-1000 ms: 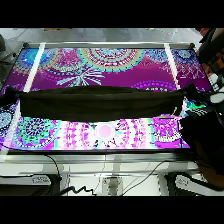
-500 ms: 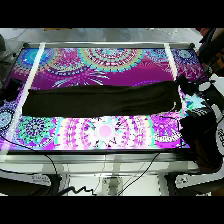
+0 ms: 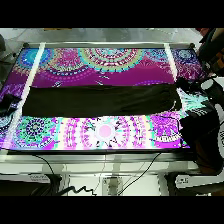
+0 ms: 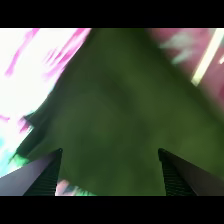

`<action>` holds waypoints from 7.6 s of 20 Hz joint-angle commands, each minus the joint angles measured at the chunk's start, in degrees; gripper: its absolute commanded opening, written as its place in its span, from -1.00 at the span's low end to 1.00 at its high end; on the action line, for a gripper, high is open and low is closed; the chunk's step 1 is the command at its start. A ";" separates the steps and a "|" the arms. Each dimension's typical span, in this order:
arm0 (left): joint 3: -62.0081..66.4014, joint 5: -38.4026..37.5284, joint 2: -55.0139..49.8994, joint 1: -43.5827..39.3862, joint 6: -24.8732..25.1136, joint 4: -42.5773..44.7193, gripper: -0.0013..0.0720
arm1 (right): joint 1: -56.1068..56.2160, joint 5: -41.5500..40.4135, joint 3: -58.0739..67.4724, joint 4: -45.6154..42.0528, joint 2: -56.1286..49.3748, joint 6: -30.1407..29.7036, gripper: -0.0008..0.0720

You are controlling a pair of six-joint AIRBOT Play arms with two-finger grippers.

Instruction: Fold the clothes and pants, and hang the long-sleeved shirts on hangers.

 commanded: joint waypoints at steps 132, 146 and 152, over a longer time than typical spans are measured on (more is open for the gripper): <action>13.27 39.01 -4.63 -81.74 1.11 -5.90 -0.20 | 12.33 33.62 25.46 -5.22 -7.72 -0.09 -0.90; 13.38 31.58 -1.49 -75.63 1.46 -5.88 0.94 | 5.55 28.63 10.08 36.06 -13.62 -31.87 0.95; 13.38 29.83 -1.49 -72.83 1.44 -5.92 0.94 | 18.43 15.43 10.08 17.92 -15.17 -22.32 0.94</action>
